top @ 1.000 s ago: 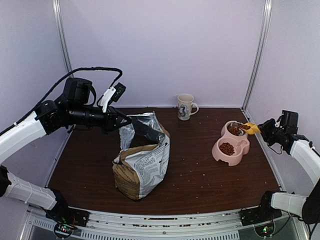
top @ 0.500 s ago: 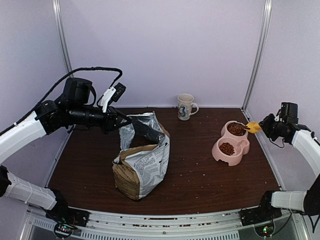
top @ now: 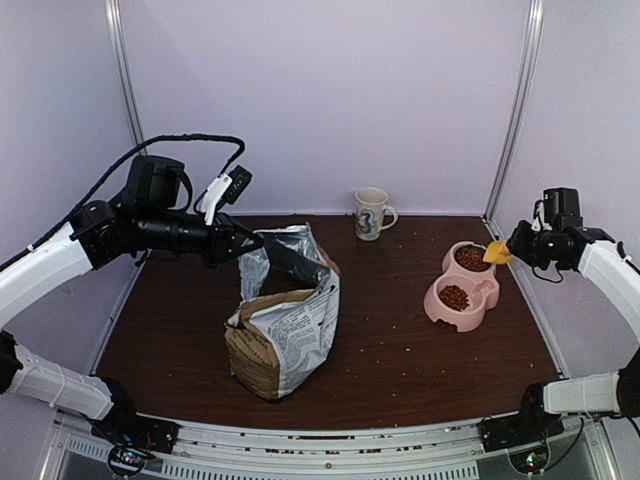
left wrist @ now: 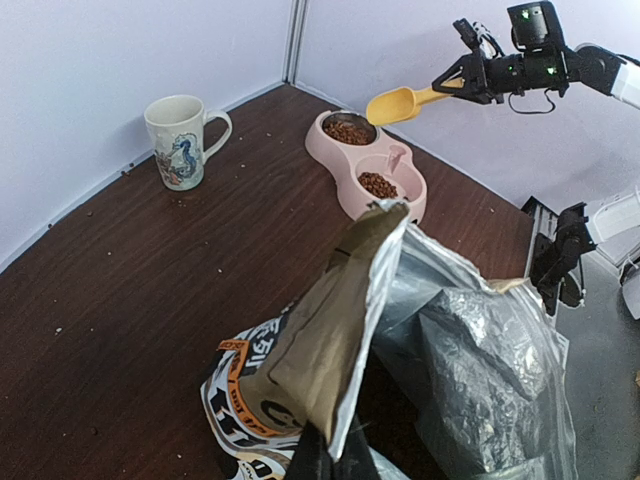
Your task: Serve the pet food
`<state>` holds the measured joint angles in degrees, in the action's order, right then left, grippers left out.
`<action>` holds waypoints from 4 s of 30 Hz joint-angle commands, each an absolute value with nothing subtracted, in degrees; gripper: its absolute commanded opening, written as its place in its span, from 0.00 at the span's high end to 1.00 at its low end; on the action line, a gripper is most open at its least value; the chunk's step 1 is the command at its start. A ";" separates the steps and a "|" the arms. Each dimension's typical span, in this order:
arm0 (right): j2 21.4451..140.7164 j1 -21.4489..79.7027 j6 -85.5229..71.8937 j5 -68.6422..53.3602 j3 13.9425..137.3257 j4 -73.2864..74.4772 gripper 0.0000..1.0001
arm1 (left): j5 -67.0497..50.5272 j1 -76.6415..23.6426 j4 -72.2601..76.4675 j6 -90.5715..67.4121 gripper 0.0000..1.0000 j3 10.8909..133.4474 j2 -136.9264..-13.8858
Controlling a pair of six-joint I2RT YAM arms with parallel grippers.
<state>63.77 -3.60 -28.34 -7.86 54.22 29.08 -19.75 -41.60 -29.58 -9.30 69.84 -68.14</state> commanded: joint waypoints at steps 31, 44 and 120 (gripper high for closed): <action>55.46 50.62 -35.69 -21.67 74.76 36.32 0.81 | -13.00 -52.59 -28.99 -14.18 1.00 84.51 -76.18; 77.39 65.48 -31.42 4.36 96.37 63.66 0.79 | -10.05 -57.36 -30.41 -15.26 1.00 89.53 -80.00; 53.39 47.68 -86.38 -37.38 34.68 -23.48 0.80 | 7.19 -59.87 -21.97 -22.23 1.00 74.60 -68.78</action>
